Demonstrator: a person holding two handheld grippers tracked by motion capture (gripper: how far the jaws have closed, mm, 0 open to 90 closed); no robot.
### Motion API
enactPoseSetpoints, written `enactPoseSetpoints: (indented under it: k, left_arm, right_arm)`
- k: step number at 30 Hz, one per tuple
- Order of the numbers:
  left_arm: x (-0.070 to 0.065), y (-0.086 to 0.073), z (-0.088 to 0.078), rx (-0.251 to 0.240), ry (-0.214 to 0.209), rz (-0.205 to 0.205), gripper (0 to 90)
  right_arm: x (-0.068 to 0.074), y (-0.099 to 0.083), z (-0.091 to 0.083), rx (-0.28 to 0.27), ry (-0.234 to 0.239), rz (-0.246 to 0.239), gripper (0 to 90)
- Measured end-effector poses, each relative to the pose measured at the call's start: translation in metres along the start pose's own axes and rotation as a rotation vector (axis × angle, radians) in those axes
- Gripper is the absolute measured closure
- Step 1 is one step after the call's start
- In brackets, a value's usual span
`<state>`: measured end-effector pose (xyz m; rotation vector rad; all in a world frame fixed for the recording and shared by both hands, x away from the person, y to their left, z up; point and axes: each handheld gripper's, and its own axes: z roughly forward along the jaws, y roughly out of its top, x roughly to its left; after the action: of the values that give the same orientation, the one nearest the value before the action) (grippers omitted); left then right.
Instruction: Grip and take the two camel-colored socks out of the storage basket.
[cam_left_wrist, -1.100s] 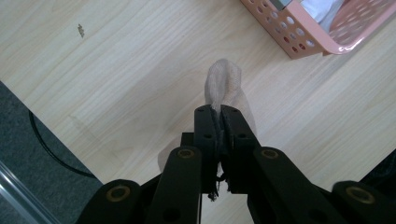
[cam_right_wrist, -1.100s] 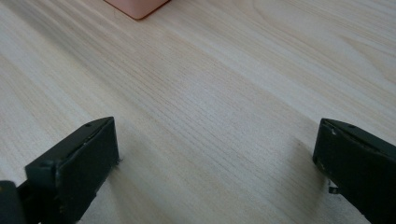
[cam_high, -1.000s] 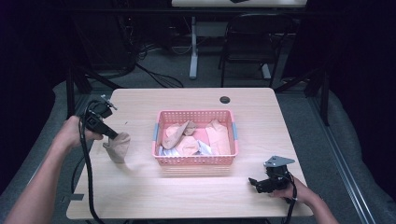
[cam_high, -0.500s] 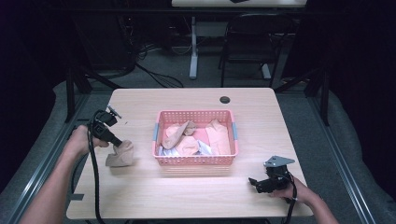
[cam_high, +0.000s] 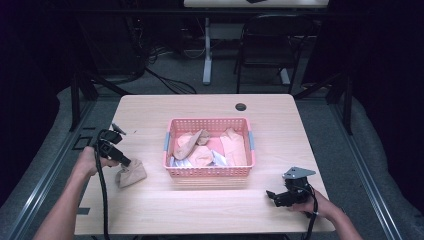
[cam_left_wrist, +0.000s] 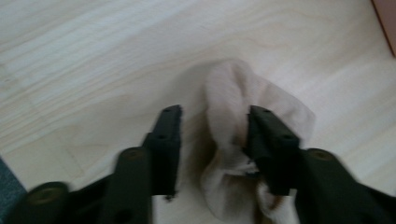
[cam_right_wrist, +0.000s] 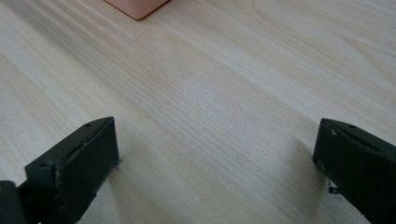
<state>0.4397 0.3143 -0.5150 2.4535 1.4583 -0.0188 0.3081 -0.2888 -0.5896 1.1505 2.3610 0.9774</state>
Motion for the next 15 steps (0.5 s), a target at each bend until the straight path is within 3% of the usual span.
enactPoseSetpoints:
  k: [2,3,4,5,10,14,15]
  left_arm:
    - [0.001,-0.001,-0.002,-0.024,0.0,-0.02,40.0]
    - [0.001,-0.002,-0.008,-0.066,0.023,-0.024,35.2]
    - [0.001,-0.002,-0.008,-0.066,0.023,-0.024,31.3]
    - [-0.002,-0.002,-0.014,-0.102,0.01,-0.026,27.5]
    - [-0.014,0.001,-0.029,-0.152,0.005,0.004,14.4]
    - [-0.026,0.007,-0.039,-0.188,0.021,0.029,4.0]
    - [-0.032,0.01,-0.043,-0.215,0.031,0.038,1.9]
  right_arm:
    - [0.0,0.0,0.0,0.004,-0.001,-0.004,0.0]
    - [0.0,0.0,0.0,0.004,-0.001,-0.003,0.0]
    - [0.0,0.0,0.0,0.004,-0.001,-0.003,0.0]
    - [0.0,0.0,0.0,0.004,0.0,-0.003,0.0]
    - [0.0,0.0,0.0,0.005,-0.001,-0.004,0.0]
    - [0.0,0.0,0.0,0.004,-0.001,-0.003,0.0]
    - [0.0,0.0,0.0,0.004,0.0,-0.003,0.0]
